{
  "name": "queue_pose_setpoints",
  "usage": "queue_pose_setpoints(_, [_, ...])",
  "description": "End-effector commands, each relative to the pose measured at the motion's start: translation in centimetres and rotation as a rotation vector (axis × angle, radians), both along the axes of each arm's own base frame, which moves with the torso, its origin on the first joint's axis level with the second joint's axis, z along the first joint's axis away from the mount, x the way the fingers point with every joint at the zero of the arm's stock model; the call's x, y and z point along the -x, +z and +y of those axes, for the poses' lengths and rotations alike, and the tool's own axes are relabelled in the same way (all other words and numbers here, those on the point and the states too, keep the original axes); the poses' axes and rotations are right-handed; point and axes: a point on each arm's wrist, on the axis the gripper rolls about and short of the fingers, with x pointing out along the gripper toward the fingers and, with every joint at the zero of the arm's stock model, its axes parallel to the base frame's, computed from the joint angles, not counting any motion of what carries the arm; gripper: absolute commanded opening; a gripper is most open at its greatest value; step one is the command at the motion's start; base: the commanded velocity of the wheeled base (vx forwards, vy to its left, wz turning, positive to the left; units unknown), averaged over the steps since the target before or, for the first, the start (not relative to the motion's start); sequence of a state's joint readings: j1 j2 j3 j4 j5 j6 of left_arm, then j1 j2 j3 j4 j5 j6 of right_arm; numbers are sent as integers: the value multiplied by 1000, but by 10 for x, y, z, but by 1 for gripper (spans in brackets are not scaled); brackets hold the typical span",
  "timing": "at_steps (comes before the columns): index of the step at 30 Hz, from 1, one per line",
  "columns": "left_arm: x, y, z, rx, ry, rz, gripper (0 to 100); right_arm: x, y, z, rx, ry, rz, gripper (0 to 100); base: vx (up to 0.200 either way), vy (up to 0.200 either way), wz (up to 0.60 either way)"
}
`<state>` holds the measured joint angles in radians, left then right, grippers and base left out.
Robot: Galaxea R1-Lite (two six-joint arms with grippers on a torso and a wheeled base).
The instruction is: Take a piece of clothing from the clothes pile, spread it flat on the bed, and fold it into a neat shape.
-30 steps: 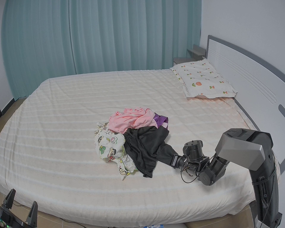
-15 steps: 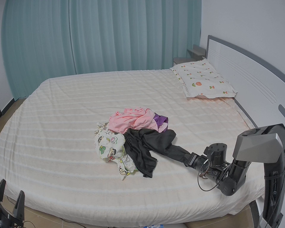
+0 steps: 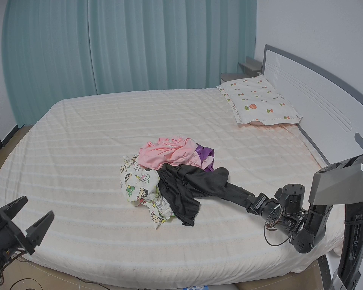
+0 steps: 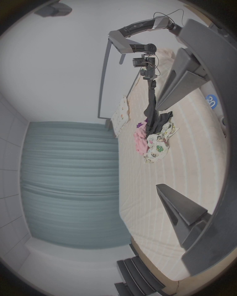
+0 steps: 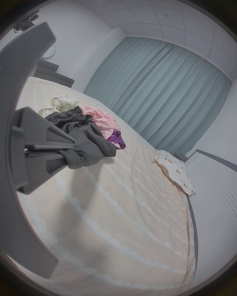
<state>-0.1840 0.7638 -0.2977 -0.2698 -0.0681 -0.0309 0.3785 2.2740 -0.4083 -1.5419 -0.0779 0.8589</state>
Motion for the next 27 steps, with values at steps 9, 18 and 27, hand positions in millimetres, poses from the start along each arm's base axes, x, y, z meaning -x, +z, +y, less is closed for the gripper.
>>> queue_pose_setpoints(9, [-138,-71,-141,13,-119,441,100,10,2,-11,-40,-37,24,0,0,0,0])
queue_pose_setpoints(18, [-185,-118,-190,96,2,550,100,11,3,-11,-40,-36,24,0,0,0,0])
queue_pose_setpoints(27, [-210,-157,-226,203,60,626,100,11,-2,-8,-38,-26,38,0,0,0,0])
